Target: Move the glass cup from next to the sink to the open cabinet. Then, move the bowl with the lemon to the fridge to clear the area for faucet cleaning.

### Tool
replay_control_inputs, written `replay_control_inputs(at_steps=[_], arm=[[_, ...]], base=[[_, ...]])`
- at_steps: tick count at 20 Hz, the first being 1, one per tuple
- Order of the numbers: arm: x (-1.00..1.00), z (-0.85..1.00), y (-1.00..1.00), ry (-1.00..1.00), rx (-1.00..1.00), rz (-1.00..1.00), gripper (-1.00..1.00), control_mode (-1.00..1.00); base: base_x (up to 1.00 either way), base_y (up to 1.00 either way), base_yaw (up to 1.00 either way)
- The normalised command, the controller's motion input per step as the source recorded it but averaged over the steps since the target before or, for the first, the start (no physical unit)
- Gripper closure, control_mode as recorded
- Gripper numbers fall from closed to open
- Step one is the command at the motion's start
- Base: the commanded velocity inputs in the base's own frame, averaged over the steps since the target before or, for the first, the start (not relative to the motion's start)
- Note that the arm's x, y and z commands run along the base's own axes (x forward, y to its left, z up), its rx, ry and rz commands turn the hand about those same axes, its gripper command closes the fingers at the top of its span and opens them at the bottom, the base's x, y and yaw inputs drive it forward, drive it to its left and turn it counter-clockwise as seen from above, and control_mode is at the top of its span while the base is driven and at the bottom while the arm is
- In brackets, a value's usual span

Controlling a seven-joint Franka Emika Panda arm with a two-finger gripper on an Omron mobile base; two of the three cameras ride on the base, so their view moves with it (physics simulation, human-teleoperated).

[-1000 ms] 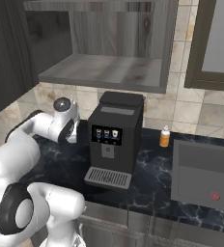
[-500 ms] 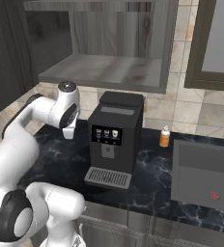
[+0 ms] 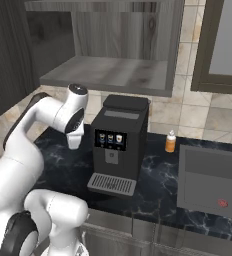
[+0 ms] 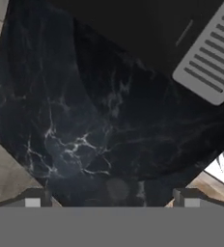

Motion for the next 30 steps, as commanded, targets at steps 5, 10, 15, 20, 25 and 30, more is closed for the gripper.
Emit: replay_control_inputs(at_steps=[5, 10, 15, 20, 25, 30], arm=[[0.00, -0.04, 0.33, 0.08, 0.01, 0.57, -1.00, -1.00], [0.00, -0.24, 0.20, -0.01, 0.00, 0.57, -1.00, -1.00], [0.00, -0.36, 0.08, -0.19, 0.02, 0.48, -1.00, -1.00], [0.03, -0.27, 0.19, -0.27, 0.02, 0.33, -1.00, -1.00], [0.33, -0.13, 0.42, -0.27, 0.00, 0.21, -1.00, -1.00], [0.22, -0.02, 0.19, 0.00, 0.04, 0.13, -1.00, -1.00]], base=[[0.00, 0.00, 0.00], [0.00, 0.00, 0.00], [0.00, 0.00, 0.00], [0.00, 0.00, 0.00], [0.00, 0.00, 0.00], [0.00, 0.00, 0.00]])
